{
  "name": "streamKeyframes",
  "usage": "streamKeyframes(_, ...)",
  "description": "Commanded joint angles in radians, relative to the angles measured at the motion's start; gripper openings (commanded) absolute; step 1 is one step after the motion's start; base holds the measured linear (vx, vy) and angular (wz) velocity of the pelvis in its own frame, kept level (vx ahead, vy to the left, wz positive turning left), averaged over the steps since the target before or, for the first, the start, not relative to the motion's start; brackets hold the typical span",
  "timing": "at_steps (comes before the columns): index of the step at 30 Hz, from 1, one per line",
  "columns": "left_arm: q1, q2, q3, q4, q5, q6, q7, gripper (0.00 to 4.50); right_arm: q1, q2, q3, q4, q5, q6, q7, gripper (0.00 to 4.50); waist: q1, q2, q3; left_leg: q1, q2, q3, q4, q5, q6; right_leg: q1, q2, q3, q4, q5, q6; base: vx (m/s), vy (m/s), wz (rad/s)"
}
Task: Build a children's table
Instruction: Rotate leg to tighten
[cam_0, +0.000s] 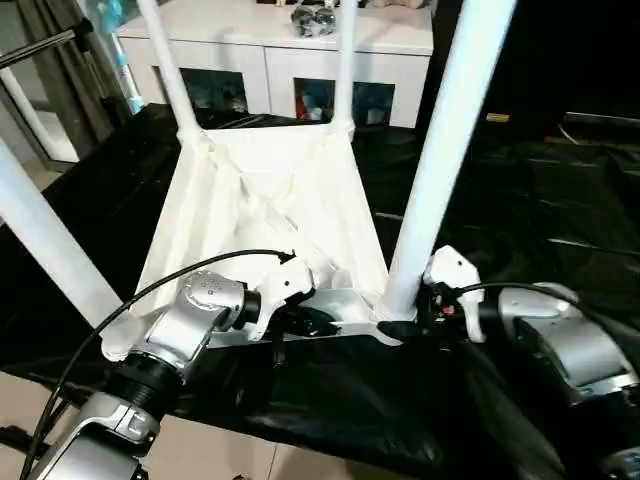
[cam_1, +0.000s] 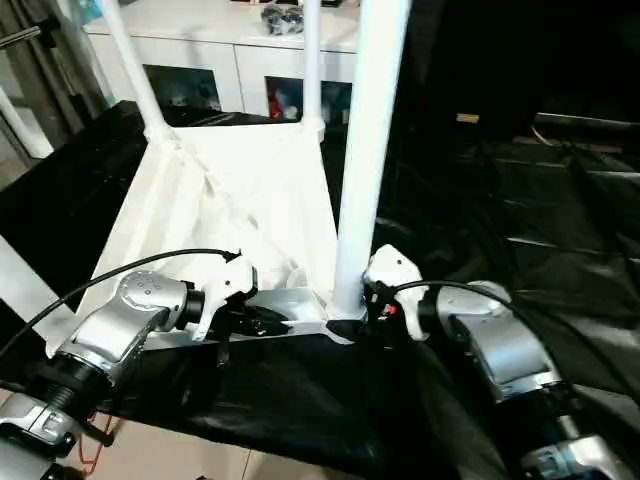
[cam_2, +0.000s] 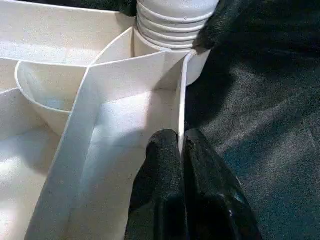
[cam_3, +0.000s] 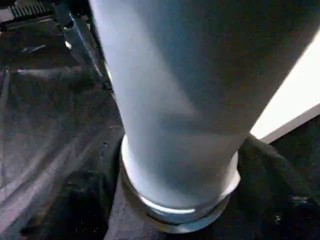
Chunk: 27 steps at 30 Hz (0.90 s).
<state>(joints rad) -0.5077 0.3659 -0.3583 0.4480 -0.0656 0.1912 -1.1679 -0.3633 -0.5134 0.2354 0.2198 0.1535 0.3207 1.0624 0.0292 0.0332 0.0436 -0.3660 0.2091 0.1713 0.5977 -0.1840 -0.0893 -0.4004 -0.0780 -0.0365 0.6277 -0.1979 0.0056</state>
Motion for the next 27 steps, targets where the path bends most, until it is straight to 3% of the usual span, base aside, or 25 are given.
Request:
streamKeyframes(1,0.023,-0.003,0.018,0.009,-0.005,0.015,0.030,0.00,-0.024,0.016,0.034,0.008,-0.013,-0.013,-0.006,2.92,0.009,-0.026,-0.053,-0.003,0.006,0.003,-0.068,-0.220,0.048,0.045,-0.043,0.028,-0.095,-0.308,-0.182,0.000,0.000,0.00)
streamKeyframes(10,0.020,-0.014,0.029,0.014,-0.008,0.027,0.050,0.00,-0.023,0.064,0.003,0.033,0.011,-0.010,-0.033,2.76,0.004,-0.029,-0.051,-0.002,0.007,0.002,-0.071,-0.252,0.040,0.041,-0.043,0.028,-0.100,-0.353,-0.171,0.000,0.000,0.00)
streamKeyframes(11,0.014,-0.025,0.035,0.023,-0.003,0.036,0.077,0.00,-0.025,0.084,-0.011,0.046,0.017,-0.009,-0.059,2.76,0.003,-0.023,-0.050,-0.002,0.006,0.001,-0.073,-0.257,0.034,0.042,-0.043,0.027,-0.099,-0.361,-0.169,0.000,0.000,0.00)
streamKeyframes(12,-0.004,-0.064,0.051,0.049,0.016,0.056,0.170,0.00,-0.031,0.137,-0.043,0.089,0.022,-0.011,-0.138,2.76,-0.003,-0.026,-0.049,-0.004,0.005,0.000,-0.074,-0.264,0.027,0.041,-0.042,0.026,-0.100,-0.366,-0.168,0.000,0.000,0.00)
streamKeyframes(13,-0.013,-0.091,0.059,0.059,0.026,0.070,0.227,0.00,-0.032,0.169,-0.058,0.110,0.021,-0.019,-0.192,2.76,-0.007,-0.016,-0.048,-0.001,0.004,-0.002,-0.076,-0.277,0.016,0.039,-0.042,0.024,-0.102,-0.384,-0.166,0.000,0.000,0.00)
streamKeyframes(14,-0.016,-0.102,0.062,0.062,0.030,0.076,0.250,0.00,-0.032,0.182,-0.064,0.116,0.020,-0.022,-0.214,2.76,-0.013,-0.016,-0.049,-0.001,0.000,-0.003,-0.075,-0.287,0.009,0.041,-0.042,0.022,-0.105,-0.404,-0.160,0.000,0.000,0.00)
streamKeyframes(16,-0.026,-0.142,0.075,0.063,0.027,0.104,0.305,0.00,-0.032,0.223,-0.082,0.137,0.016,-0.015,-0.287,2.76,-0.017,-0.022,-0.051,-0.005,0.001,-0.004,-0.075,-0.283,0.012,0.044,-0.042,0.022,-0.106,-0.396,-0.157,0.000,0.000,0.00)
streamKeyframes(18,-0.050,-0.239,0.085,0.071,0.017,0.140,0.395,0.00,-0.042,0.321,-0.116,0.195,-0.027,-0.006,-0.501,2.75,-0.021,-0.010,-0.052,0.000,-0.003,0.001,-0.071,-0.272,0.016,0.037,-0.037,0.025,-0.110,-0.371,-0.166,0.000,0.000,0.00)
streamKeyframes(19,-0.050,-0.239,0.085,0.071,0.017,0.140,0.395,0.00,-0.042,0.321,-0.116,0.195,-0.027,-0.006,-0.501,2.75,-0.023,-0.013,-0.053,-0.001,-0.004,0.000,-0.072,-0.266,0.009,0.038,-0.038,0.023,-0.110,-0.367,-0.171,0.000,0.000,0.00)
streamKeyframes(20,-0.058,-0.282,0.065,0.076,0.024,0.137,0.410,0.00,-0.043,0.377,-0.113,0.210,-0.056,-0.019,-0.590,2.75,-0.022,-0.005,-0.056,0.000,-0.003,-0.001,-0.072,-0.256,0.009,0.040,-0.038,0.024,-0.108,-0.340,-0.175,0.000,0.000,0.00)
streamKeyframes(21,-0.056,-0.286,0.055,0.077,0.027,0.133,0.402,0.00,-0.041,0.387,-0.106,0.203,-0.060,-0.023,-0.593,2.75,-0.023,-0.008,-0.056,-0.001,-0.003,0.000,-0.072,-0.251,0.012,0.040,-0.037,0.024,-0.110,-0.324,-0.177,0.000,0.000,0.00)
streamKeyframes(22,-0.052,-0.286,0.036,0.079,0.038,0.125,0.385,0.00,-0.034,0.403,-0.095,0.185,-0.061,-0.028,-0.585,3.31,-0.022,-0.006,-0.058,0.000,-0.002,-0.001,-0.073,-0.251,0.014,0.041,-0.037,0.023,-0.109,-0.310,-0.180,0.000,0.000,0.00)
streamKeyframes(23,-0.047,-0.283,0.027,0.080,0.050,0.116,0.376,0.00,-0.030,0.412,-0.090,0.173,-0.062,-0.031,-0.576,3.45,-0.019,-0.002,-0.061,0.000,-0.003,0.001,-0.072,-0.233,0.030,0.046,-0.036,0.023,-0.105,-0.250,-0.191,0.000,0.000,0.00)
streamKeyframes(25,-0.039,-0.266,0.023,0.078,0.060,0.102,0.352,0.00,-0.022,0.412,-0.091,0.145,-0.040,-0.023,-0.531,3.52,-0.016,-0.005,-0.062,-0.002,-0.002,0.002,-0.072,-0.216,0.048,0.049,-0.036,0.023,-0.106,-0.216,-0.194,0.000,0.000,0.00)
streamKeyframes(27,-0.037,-0.255,0.023,0.076,0.063,0.092,0.345,0.00,-0.021,0.406,-0.092,0.134,-0.029,-0.018,-0.512,3.84,-0.014,-0.002,-0.064,-0.004,-0.001,0.002,-0.073,-0.201,0.053,0.052,-0.037,0.022,-0.103,-0.199,-0.198,0.000,0.000,0.00)
